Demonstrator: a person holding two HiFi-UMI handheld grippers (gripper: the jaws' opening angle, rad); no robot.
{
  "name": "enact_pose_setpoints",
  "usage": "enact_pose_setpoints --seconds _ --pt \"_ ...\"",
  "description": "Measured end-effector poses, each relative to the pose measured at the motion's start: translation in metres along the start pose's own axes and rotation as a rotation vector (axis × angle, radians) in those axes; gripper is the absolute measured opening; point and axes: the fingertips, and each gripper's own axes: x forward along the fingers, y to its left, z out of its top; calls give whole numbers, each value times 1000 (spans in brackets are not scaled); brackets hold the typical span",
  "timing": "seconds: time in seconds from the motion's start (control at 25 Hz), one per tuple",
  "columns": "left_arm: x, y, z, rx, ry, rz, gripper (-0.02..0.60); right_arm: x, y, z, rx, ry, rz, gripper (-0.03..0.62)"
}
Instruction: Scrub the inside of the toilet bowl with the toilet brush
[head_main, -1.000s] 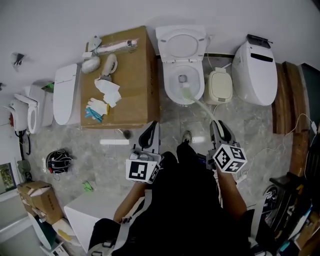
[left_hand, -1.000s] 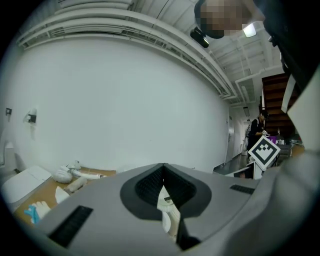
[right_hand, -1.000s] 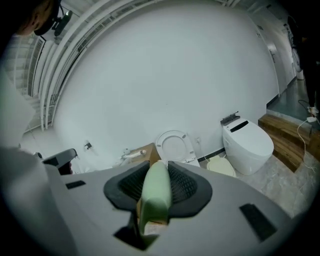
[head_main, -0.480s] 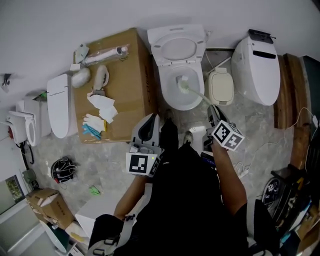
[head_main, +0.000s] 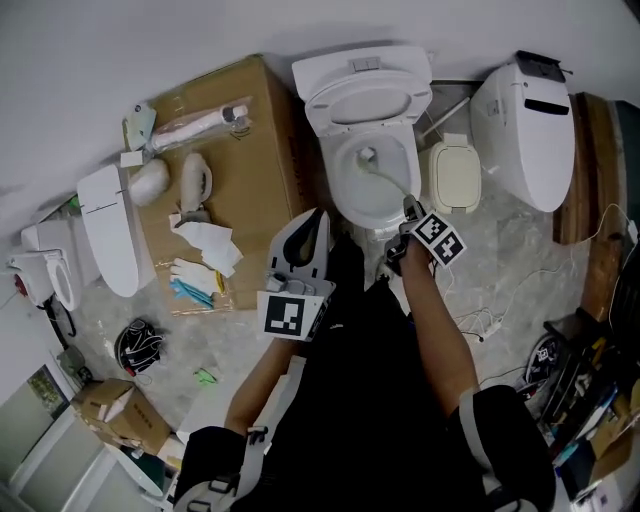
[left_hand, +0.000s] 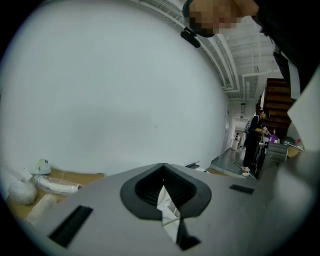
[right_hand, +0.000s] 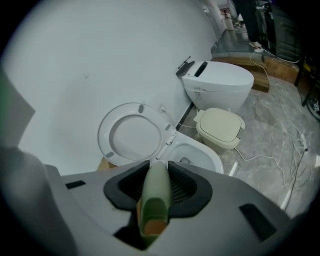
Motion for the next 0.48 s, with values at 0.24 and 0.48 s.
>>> enact_pose_setpoints --seconds 0.24,0.48 --pt "34 40 -15 -24 45 -8 8 74 -20 -19 170 11 -133 123" --pt "52 60 -35 -54 76 -27 8 126 -33 -35 341 -4 -206 123"
